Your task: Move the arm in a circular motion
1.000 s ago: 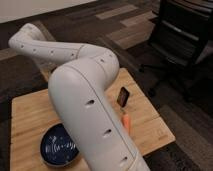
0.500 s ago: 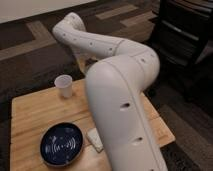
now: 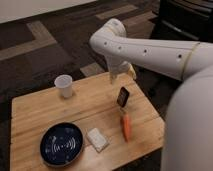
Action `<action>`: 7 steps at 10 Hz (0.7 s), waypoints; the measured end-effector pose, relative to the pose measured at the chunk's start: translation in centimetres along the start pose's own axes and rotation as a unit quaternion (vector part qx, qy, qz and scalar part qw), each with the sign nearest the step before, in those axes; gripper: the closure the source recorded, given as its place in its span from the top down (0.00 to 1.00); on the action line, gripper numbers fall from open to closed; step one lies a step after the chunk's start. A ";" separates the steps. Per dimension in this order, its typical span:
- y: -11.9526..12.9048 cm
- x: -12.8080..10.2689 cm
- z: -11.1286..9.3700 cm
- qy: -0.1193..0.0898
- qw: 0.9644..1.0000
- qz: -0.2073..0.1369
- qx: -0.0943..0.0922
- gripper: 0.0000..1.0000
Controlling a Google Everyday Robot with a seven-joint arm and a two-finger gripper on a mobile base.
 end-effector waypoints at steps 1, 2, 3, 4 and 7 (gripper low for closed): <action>3.5 2.8 -1.5 -0.004 0.999 -0.029 -0.017 0.65; 7.4 5.3 -3.1 -0.006 0.997 -0.065 -0.034 0.65; 11.7 8.4 -4.8 -0.004 0.993 -0.106 -0.051 0.65; 15.3 11.3 -6.4 0.000 0.988 -0.141 -0.065 0.65; 28.2 16.2 -10.5 0.001 0.951 -0.290 -0.106 0.65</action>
